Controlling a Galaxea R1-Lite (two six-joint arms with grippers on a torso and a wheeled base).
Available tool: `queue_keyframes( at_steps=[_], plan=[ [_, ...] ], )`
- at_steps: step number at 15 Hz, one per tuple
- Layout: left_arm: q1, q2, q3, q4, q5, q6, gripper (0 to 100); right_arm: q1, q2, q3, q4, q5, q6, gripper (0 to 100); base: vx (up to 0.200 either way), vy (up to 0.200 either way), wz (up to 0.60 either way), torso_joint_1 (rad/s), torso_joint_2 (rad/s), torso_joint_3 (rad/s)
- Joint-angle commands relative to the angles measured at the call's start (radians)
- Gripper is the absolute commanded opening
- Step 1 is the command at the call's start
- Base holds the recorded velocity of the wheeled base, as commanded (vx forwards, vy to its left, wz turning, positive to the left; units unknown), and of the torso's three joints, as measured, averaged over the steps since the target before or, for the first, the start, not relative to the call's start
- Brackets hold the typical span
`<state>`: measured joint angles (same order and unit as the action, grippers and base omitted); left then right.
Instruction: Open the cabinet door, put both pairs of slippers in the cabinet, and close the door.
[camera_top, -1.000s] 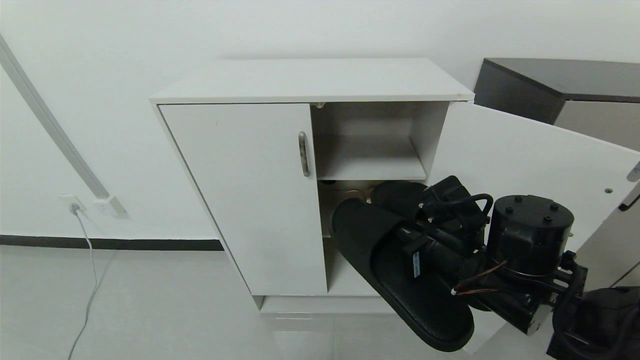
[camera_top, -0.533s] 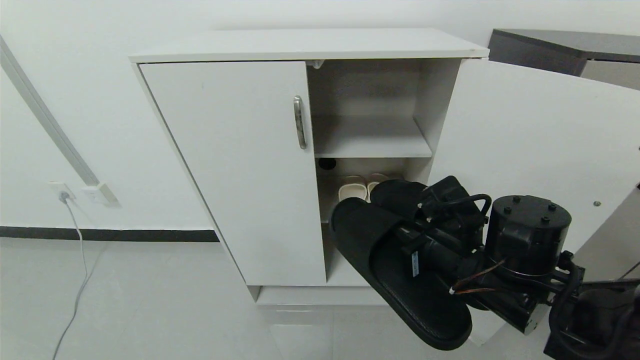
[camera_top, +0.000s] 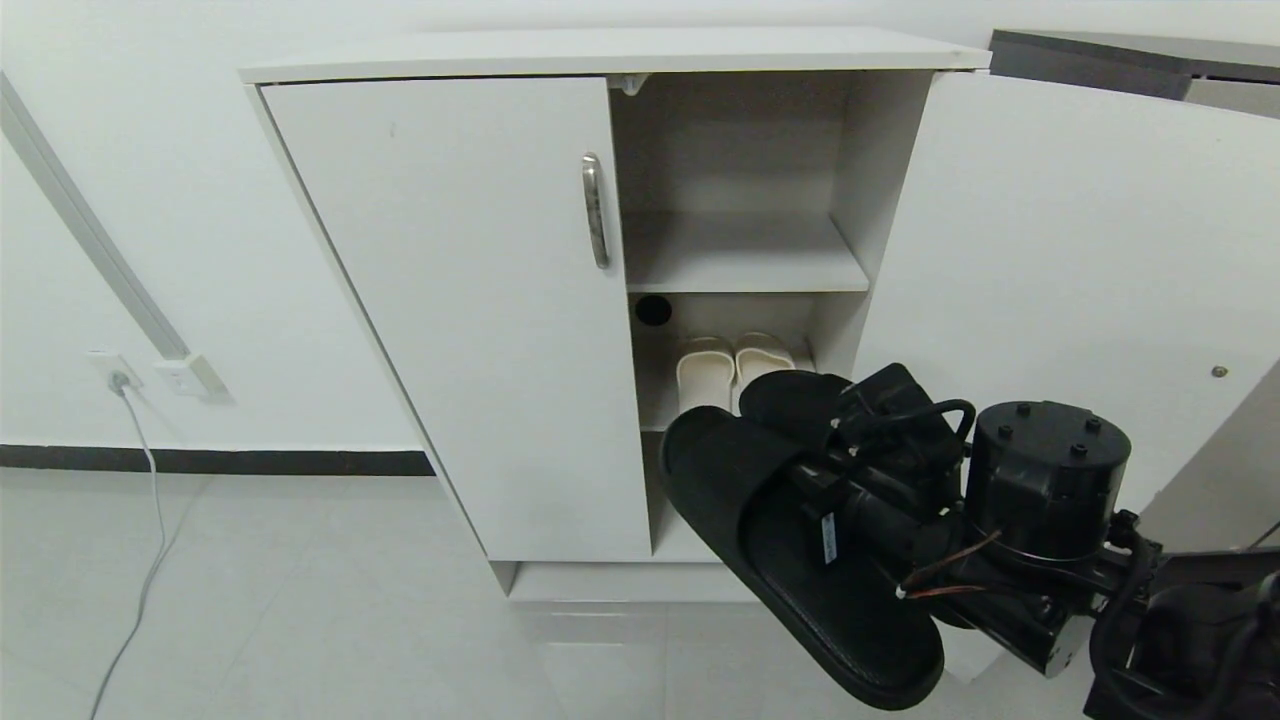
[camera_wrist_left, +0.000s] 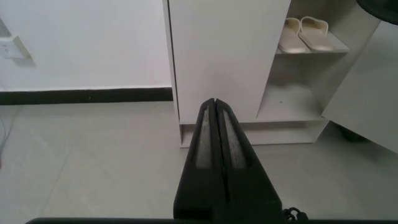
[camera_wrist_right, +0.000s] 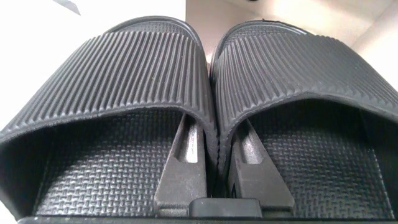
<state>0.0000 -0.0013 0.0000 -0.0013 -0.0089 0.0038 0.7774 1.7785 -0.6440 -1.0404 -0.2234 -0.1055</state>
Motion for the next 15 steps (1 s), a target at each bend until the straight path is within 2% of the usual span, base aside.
queue_keyframes(
  at_steps=[1, 4, 6, 7, 8, 10, 13, 15],
  plan=[
    [0.000, 0.001, 0.000, 0.000, -0.002, -0.001, 0, 0.000, 0.021, 0.000, -0.010, 0.001, 0.000, 0, 0.000, 0.000, 0.00, 0.000, 0.00, 0.000],
    [0.000, 0.001, 0.000, 0.000, -0.002, -0.001, 0, 0.000, 0.036, 0.018, -0.049, -0.007, -0.013, 0, 0.000, 0.000, 0.00, 0.000, 0.00, 0.000],
    [0.000, 0.001, 0.000, 0.000, 0.000, -0.001, 0, 0.013, 0.079, -0.002, -0.124, -0.027, -0.020, 0, 0.000, 0.000, 0.00, 0.000, 0.00, 0.000],
    [0.000, 0.001, 0.000, 0.000, 0.001, -0.001, 0, 0.040, 0.114, -0.068, -0.115, -0.120, -0.013, 0, 0.000, 0.000, 0.00, 0.000, 0.00, 0.000],
    [0.000, 0.001, 0.000, 0.000, 0.001, -0.002, 0, 0.066, 0.154, -0.152, -0.076, -0.241, 0.015, 0, 0.000, 0.000, 0.00, 0.000, 0.00, 0.000],
    [0.000, 0.001, 0.000, 0.000, 0.001, -0.002, 0, 0.108, 0.200, -0.312, 0.068, -0.402, 0.104, 0, 0.000, 0.000, 0.00, 0.000, 0.00, 0.000],
    [0.000, 0.001, 0.000, 0.000, 0.000, -0.002, 0, 0.115, 0.196, -0.525, 0.350, -0.534, 0.195, 0, 0.000, 0.000, 0.00, 0.000, 0.00, 0.000],
    [0.000, 0.001, 0.000, 0.000, 0.000, -0.002, 0, 0.115, 0.200, -0.666, 0.493, -0.587, 0.218, 0, 0.000, 0.000, 0.00, 0.000, 0.00, 0.000]
  ],
)
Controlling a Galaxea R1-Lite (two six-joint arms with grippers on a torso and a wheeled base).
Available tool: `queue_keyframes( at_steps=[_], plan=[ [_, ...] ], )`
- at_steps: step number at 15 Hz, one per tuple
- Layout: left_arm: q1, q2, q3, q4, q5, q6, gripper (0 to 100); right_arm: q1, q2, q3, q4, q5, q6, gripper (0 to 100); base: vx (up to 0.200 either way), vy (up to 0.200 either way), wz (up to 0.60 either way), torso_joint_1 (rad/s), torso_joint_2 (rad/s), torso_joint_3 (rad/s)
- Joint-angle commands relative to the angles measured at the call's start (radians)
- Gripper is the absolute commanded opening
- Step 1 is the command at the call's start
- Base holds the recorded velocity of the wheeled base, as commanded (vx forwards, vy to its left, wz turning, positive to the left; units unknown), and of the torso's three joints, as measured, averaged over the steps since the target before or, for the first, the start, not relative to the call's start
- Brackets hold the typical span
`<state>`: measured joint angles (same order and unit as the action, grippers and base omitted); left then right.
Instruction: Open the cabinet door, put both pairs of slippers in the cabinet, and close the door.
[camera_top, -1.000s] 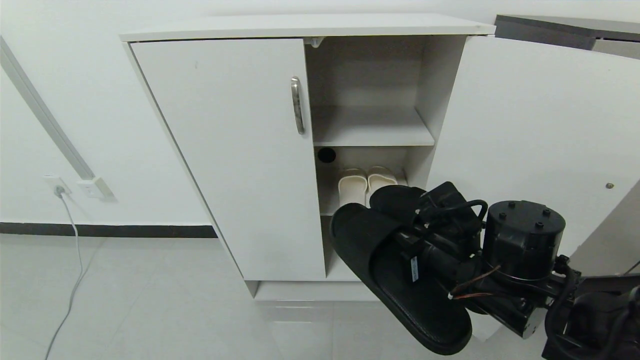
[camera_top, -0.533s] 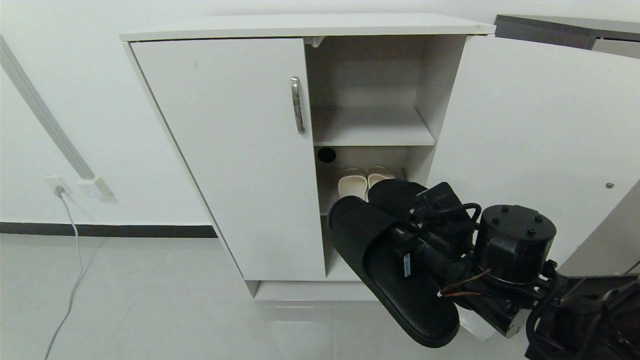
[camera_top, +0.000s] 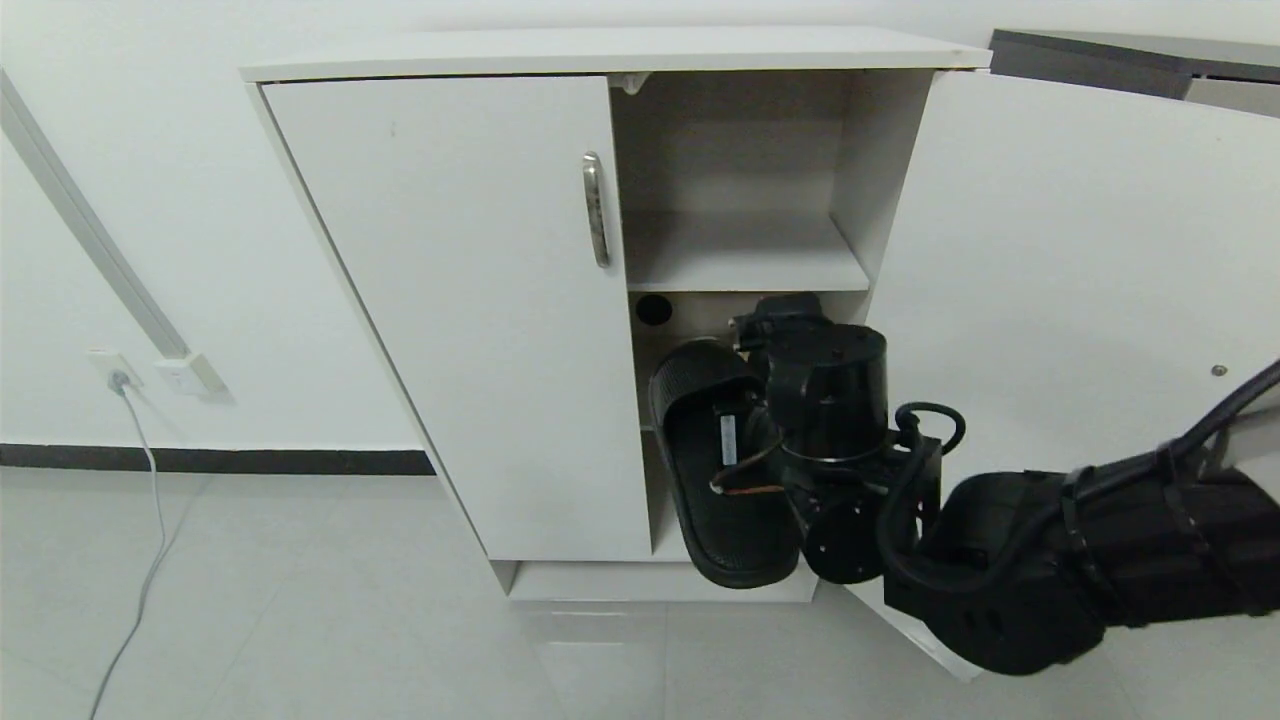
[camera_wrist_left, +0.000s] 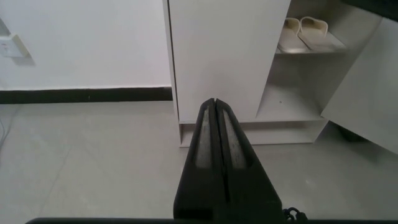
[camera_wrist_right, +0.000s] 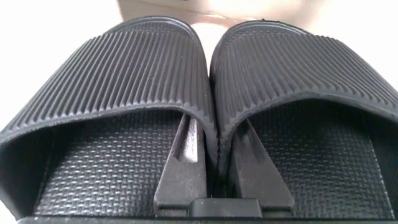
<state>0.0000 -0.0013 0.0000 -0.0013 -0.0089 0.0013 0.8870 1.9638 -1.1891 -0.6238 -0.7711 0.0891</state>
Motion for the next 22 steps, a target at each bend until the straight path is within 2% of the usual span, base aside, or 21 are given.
queue_keyframes(
  at_steps=[1, 4, 6, 13, 22],
  plan=[
    [0.000, 0.001, 0.000, 0.000, 0.001, 0.000, 0, 0.004, 0.018, -0.179, 0.128, -0.042, 0.023, 0, 0.000, 0.000, 0.00, 0.000, 0.00, 0.000],
    [0.000, 0.001, 0.000, 0.000, 0.001, 0.000, 0, -0.023, 0.044, -0.323, 0.254, -0.043, 0.024, 0, 0.000, 0.000, 0.00, 0.000, 0.00, 0.000],
    [0.000, 0.001, 0.000, 0.000, 0.001, 0.000, 0, -0.040, 0.066, -0.376, 0.282, -0.043, 0.023, 0, 0.000, 0.000, 0.00, 0.000, 0.00, 0.000],
    [0.000, 0.001, 0.000, 0.000, 0.003, 0.000, 0, -0.057, 0.076, -0.399, 0.289, -0.043, 0.023, 0, 0.000, 0.000, 0.00, 0.000, 0.00, 0.000],
    [0.000, 0.001, 0.000, 0.000, 0.003, 0.000, 0, -0.060, 0.072, -0.391, 0.285, -0.043, 0.024, 0, 0.200, 0.000, 0.00, 0.000, 0.00, 0.003]
  ],
)
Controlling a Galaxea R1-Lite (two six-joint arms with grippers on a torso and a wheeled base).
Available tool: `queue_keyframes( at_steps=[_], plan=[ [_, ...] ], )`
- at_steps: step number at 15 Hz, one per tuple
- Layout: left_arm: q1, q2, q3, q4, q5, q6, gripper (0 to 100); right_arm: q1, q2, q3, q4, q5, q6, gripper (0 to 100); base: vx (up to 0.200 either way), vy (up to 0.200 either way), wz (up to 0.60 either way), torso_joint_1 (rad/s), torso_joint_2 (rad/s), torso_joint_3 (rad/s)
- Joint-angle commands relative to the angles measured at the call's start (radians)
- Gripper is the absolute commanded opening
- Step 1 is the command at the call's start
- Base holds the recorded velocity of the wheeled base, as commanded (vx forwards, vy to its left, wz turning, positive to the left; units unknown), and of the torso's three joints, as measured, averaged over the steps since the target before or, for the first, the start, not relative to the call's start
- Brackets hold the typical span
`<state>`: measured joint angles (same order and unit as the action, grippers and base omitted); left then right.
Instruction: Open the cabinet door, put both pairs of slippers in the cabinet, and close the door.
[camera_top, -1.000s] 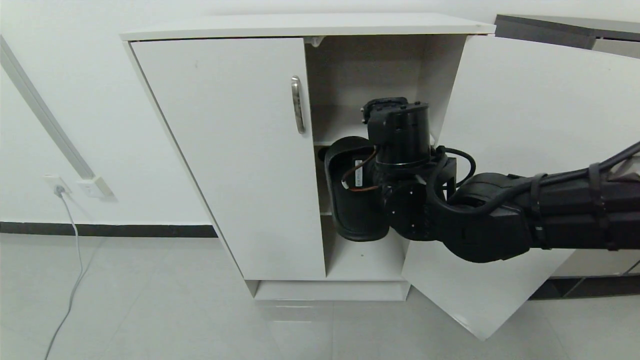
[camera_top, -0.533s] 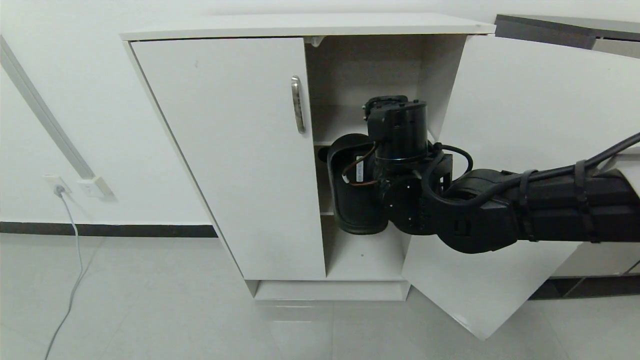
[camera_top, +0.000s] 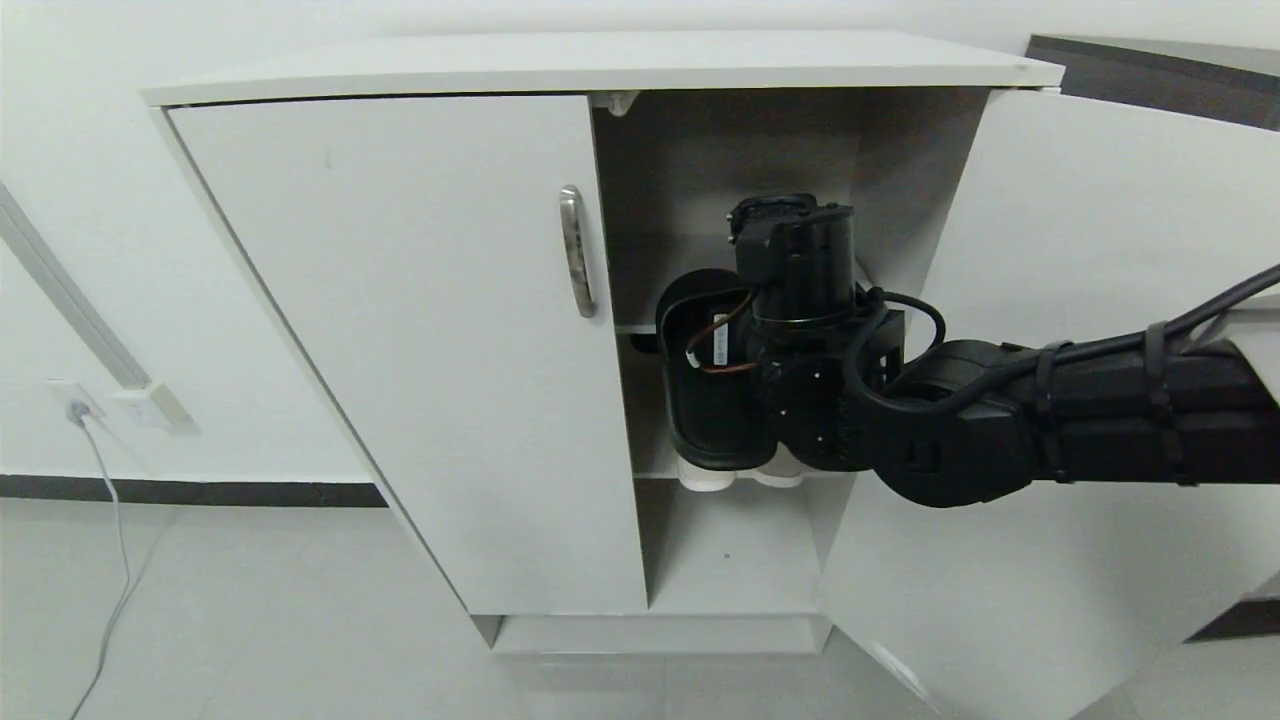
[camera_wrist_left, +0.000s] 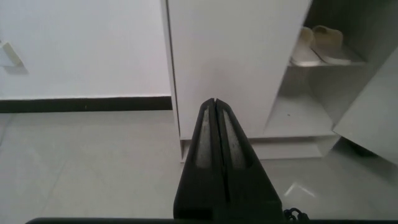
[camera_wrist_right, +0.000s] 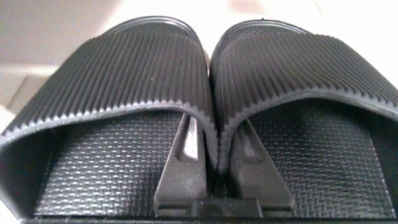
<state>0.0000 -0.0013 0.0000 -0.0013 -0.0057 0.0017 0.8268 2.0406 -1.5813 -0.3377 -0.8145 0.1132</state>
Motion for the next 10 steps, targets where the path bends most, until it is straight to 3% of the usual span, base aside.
queue_keyframes(
  at_steps=[1, 6, 10],
  plan=[
    [0.000, 0.001, 0.000, 0.000, 0.000, 0.000, 0, 0.000, -0.005, 0.000, -0.001, 0.000, 0.000, 0, 0.200, 0.000, 0.00, 0.002, 0.00, 0.002],
    [0.000, 0.001, 0.000, 0.000, 0.000, -0.003, 0, 0.000, -0.002, -0.003, -0.001, 0.001, 0.003, 0, 0.200, 0.000, 0.00, 0.001, 0.00, 0.005],
    [0.000, 0.001, 0.000, 0.000, 0.000, -0.006, 0, -0.031, 0.033, -0.085, 0.034, 0.006, 0.002, 0, 0.000, 0.000, 0.00, 0.000, 0.00, 0.000]
  ],
)
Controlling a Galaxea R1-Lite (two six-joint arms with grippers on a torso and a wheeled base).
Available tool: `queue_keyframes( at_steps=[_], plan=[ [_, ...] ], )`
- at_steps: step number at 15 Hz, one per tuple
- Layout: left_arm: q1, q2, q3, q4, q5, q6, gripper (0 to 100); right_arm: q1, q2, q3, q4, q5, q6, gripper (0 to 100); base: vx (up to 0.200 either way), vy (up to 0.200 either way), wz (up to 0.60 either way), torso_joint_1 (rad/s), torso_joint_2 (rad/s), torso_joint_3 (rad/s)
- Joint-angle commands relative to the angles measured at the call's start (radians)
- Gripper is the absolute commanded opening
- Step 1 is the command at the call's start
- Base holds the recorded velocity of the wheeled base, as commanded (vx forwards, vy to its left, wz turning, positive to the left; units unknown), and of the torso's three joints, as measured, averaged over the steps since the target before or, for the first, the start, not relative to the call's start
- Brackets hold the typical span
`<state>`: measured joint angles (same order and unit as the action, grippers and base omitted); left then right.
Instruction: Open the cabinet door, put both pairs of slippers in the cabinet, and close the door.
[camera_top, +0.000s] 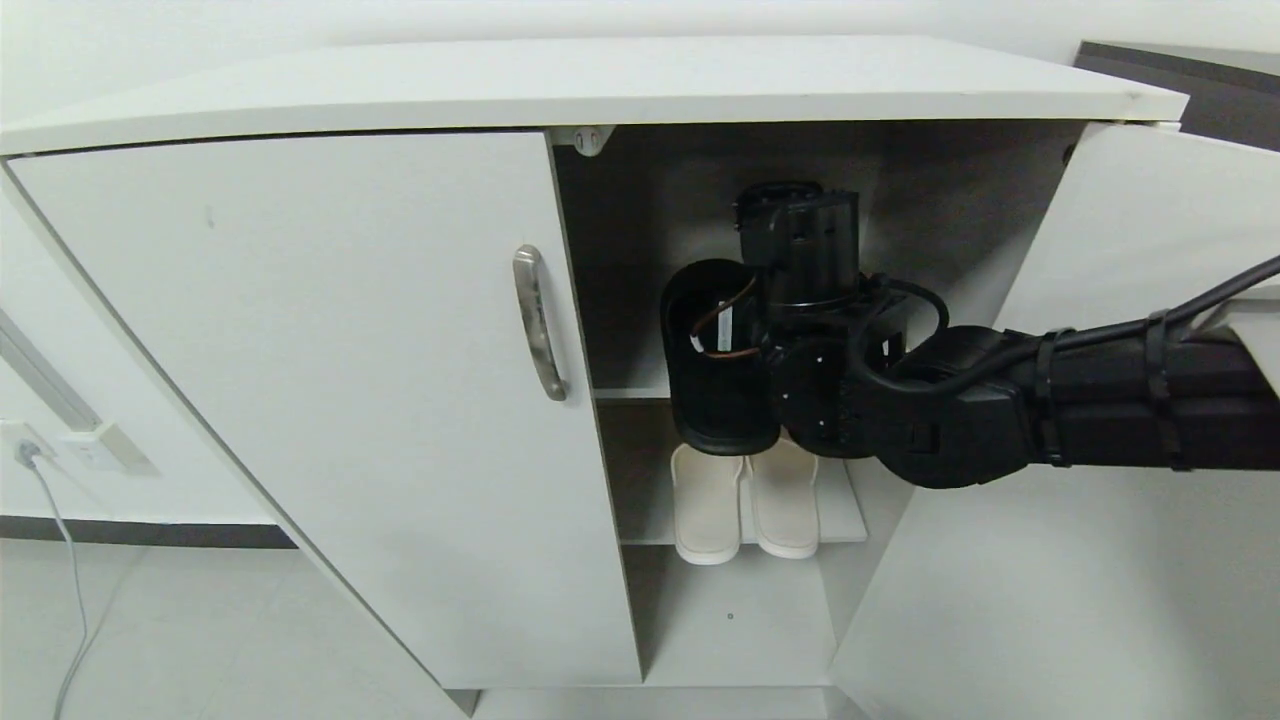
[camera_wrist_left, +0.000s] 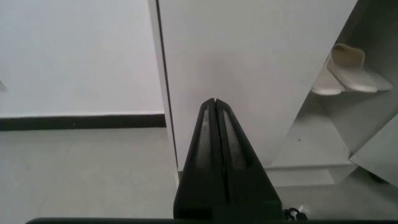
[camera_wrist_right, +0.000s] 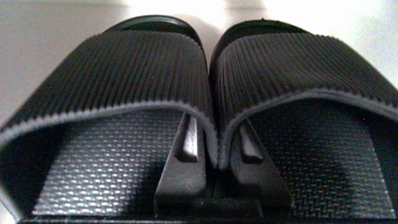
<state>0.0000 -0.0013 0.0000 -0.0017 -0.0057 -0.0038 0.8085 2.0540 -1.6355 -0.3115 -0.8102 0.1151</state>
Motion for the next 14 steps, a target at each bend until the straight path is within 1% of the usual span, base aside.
queue_keyframes(
  at_steps=[1, 2, 6, 10, 14],
  plan=[
    [0.000, 0.001, 0.000, 0.000, 0.000, -0.001, 0, -0.020, 0.035, -0.072, 0.043, 0.006, 0.000, 0, 0.000, 0.000, 0.00, 0.000, 0.00, 0.000],
    [0.000, 0.001, 0.000, 0.000, 0.001, -0.001, 0, -0.028, 0.052, -0.116, 0.072, 0.009, 0.001, 0, 0.000, 0.000, 0.00, 0.000, 0.00, 0.000],
    [0.000, 0.001, 0.000, 0.000, 0.001, -0.002, 0, -0.057, 0.132, -0.260, 0.103, 0.011, 0.001, 0, 0.000, 0.000, 0.00, 0.000, 0.00, 0.000],
    [0.000, 0.001, 0.000, 0.000, 0.003, -0.007, 0, -0.060, 0.175, -0.320, 0.124, 0.031, 0.000, 0, 0.000, 0.000, 0.00, 0.000, 0.00, 0.000],
    [0.000, 0.001, 0.000, 0.000, 0.015, -0.008, 0, -0.071, 0.190, -0.334, 0.132, 0.029, -0.002, 0, 0.000, 0.000, 0.00, 0.000, 0.00, 0.000]
  ],
)
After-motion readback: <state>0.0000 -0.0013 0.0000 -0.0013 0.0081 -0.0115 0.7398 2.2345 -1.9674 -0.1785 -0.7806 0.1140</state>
